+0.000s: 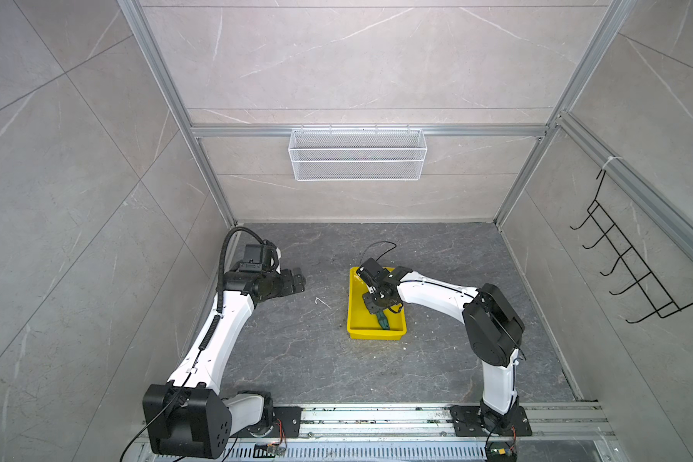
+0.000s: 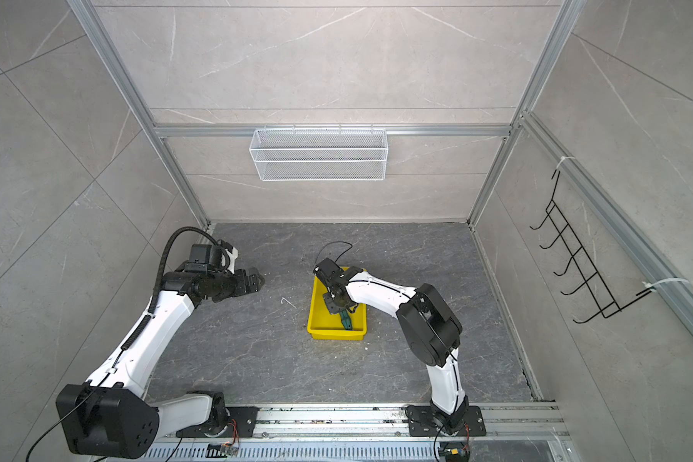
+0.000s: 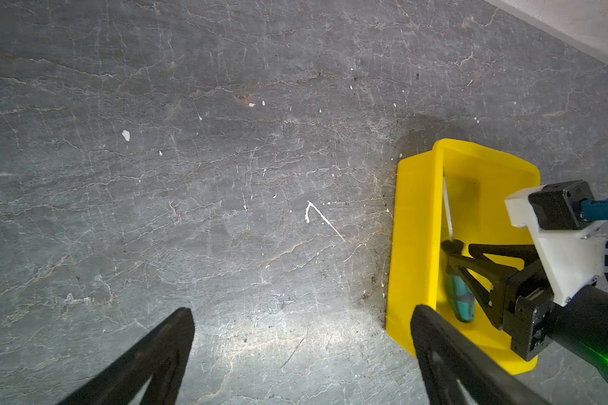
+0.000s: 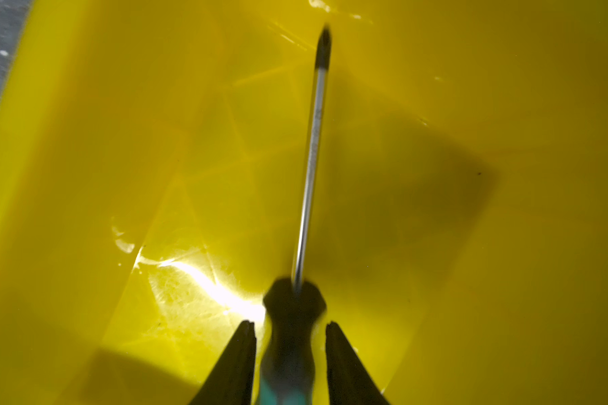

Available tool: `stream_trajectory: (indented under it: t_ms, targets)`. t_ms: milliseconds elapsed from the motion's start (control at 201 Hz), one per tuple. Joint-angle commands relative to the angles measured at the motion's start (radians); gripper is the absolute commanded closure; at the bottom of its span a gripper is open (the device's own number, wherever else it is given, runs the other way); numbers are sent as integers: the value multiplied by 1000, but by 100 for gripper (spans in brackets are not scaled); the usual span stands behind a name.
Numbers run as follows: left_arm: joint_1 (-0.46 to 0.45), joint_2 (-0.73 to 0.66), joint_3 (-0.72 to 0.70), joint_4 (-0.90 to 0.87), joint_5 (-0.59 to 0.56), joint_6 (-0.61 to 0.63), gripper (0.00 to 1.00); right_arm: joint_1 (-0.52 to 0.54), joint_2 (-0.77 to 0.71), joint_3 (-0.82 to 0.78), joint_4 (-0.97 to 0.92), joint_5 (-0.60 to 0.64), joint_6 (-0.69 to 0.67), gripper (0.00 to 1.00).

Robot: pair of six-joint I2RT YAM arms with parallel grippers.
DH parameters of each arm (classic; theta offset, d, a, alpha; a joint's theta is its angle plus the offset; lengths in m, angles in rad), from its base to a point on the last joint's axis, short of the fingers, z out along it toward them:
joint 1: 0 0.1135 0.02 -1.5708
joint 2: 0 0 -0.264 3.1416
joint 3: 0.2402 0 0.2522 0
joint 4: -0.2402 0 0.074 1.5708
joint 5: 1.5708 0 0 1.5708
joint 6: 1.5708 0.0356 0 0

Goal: Put the screwdriver in the bin
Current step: Place the screwdriver into the bin, then reset both arms

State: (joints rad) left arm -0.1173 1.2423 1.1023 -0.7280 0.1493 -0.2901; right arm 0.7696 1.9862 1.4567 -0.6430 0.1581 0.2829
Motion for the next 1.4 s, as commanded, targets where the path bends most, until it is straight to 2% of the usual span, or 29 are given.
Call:
stream_trajectory:
  t_ms: [0, 259, 563, 728, 847, 942, 1032, 1047, 1057, 1211, 1286, 1391]
  targets:
    - [4, -20, 25, -19, -14, 30, 0, -3, 30, 0, 5, 38, -16, 60]
    - [5, -28, 24, -19, -22, 31, 0, -3, -28, -8, -4, 39, -10, 57]
    - [17, -87, -11, 48, 19, 24, 0, -23, -202, 22, -46, 3, -1, 46]
    - [111, -124, -79, 160, 149, -17, 0, -79, -314, 1, -44, -44, 3, 40]
    - [191, -165, -154, 304, 232, -88, 0, -141, -416, -78, 26, -70, 2, 28]
    - [222, -190, -186, 366, 223, -92, 0, -196, -472, -122, 69, -74, -9, 18]
    - [243, -196, -198, 412, 217, -74, 0, -237, -503, -143, 88, -53, -16, 13]
    - [247, -197, -201, 420, 218, -73, 0, -244, -508, -146, 91, -51, -20, 3]
    - [248, -198, -204, 428, 219, -71, 0, -248, -511, -149, 93, -52, -21, 1]
    - [252, -201, -249, 504, 171, -88, 0, -288, -571, -207, 127, -16, -42, 1]
    - [238, -204, -289, 556, 114, -92, 0, -311, -613, -256, 165, 14, -37, 0]
    - [180, -215, -351, 612, 4, -29, 0, -342, -651, -289, 192, 14, -37, 0]
